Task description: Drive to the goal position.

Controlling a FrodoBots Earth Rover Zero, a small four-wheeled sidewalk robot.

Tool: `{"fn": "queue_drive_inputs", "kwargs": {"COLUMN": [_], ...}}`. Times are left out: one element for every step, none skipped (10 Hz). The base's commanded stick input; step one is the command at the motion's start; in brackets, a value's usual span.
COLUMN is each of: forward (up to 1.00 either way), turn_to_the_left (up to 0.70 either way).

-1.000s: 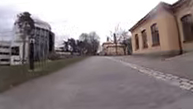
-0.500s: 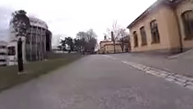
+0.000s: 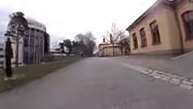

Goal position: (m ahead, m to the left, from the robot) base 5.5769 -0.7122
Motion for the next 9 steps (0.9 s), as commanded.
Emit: {"fn": "queue_drive_inputs", "kwargs": {"forward": [1.0,1.0,1.0,1.0,1.0,1.0,1.0,1.0,1.0], "turn_to_the_left": [0.0,0.0,0.0,0.0,0.0,0.0,0.0,0.0,0.0]}}
